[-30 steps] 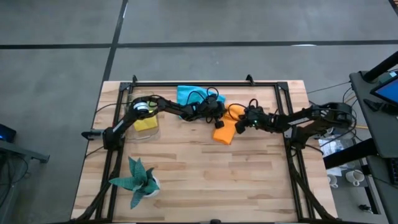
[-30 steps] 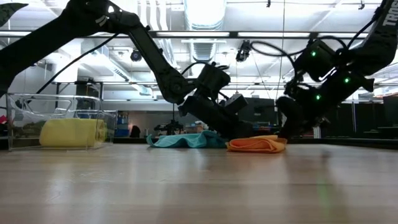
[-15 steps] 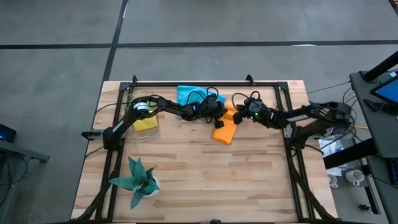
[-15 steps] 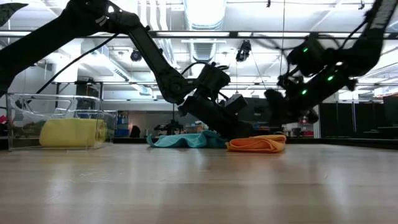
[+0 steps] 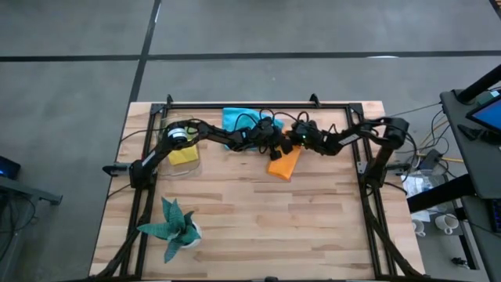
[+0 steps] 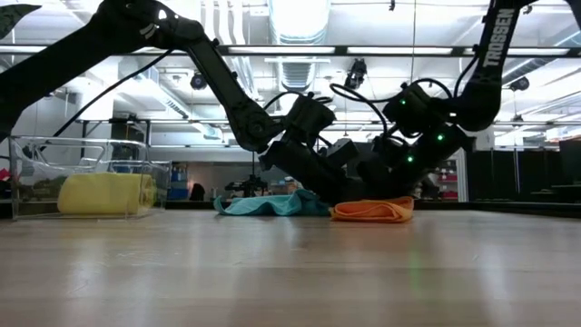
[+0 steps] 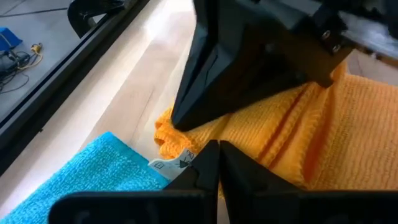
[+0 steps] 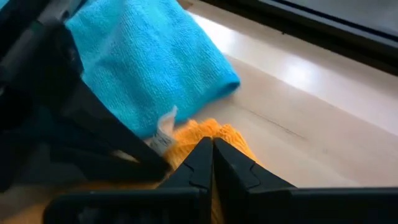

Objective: Roll microfiber towels into tight, uniform cylinder then place into a basket
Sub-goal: Roll the orange microfiber towel

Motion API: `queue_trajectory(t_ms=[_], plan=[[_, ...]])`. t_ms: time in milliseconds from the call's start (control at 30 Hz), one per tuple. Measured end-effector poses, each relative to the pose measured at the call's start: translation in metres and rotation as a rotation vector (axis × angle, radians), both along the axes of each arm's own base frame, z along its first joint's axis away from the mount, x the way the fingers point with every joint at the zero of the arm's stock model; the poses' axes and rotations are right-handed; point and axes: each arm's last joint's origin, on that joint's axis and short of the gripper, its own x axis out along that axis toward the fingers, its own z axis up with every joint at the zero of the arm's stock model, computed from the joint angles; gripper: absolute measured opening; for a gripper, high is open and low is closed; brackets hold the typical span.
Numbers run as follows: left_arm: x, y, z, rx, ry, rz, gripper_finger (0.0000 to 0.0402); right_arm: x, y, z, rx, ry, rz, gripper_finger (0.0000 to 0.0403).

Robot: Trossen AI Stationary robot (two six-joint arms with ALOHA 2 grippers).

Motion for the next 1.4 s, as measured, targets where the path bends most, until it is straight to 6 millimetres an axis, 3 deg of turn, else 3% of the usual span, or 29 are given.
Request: queue_trajectory(t_ms=[233, 467, 567, 733, 967, 1233, 1400], plan=[[0.0, 0.0, 0.0, -0.002, 0.0, -0.003, 0.0, -0.01, 0.004, 0.004, -0.026, 0.025, 0.003, 0.0009], [0.0, 0.0, 0.0, -0.003, 0.0, -0.004, 0.0, -0.02, 0.008, 0.034, -0.09, -0.016, -0.006, 0.0009], [0.0, 0.0, 0.0, -0.003, -0.001, -0.004, 0.0, -0.026, 0.011, 0.035, -0.063, 0.0, -0.012, 0.0008], [0.0, 0.0, 0.0, -0.004, -0.001, -0.004, 0.0, -0.034, 0.016, 0.018, 0.002, 0.035, -0.013, 0.0008], [0.0, 0.0, 0.0, -0.005, -0.001, -0.004, 0.0, -0.033, 0.016, 0.001, 0.034, 0.08, -0.011, 0.0009], [0.0, -0.001, 0.0, -0.005, -0.002, -0.005, 0.0, -0.044, 0.023, 0.031, 0.015, 0.027, 0.018, 0.0008], [0.0, -0.001, 0.0, -0.005, -0.002, -0.005, 0.0, -0.063, 0.032, 0.032, 0.033, -0.009, -0.008, 0.0008]])
